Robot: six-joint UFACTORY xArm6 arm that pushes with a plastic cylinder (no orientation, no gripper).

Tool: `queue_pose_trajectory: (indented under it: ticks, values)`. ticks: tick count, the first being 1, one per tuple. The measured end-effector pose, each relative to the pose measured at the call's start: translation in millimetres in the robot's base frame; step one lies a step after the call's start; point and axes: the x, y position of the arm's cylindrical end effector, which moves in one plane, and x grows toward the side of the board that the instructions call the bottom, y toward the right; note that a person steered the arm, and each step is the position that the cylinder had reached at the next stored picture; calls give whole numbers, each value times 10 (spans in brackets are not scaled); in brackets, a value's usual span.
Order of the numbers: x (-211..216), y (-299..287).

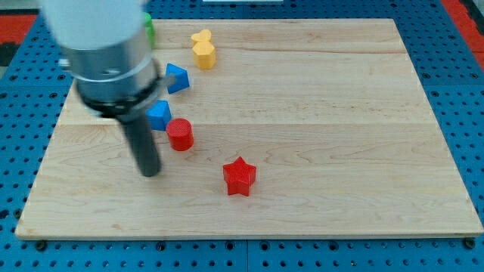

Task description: Slightly push the red circle upwards

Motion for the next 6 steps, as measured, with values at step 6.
queue_pose_trajectory:
  ticks: [6]
  values:
    - [-547,831]
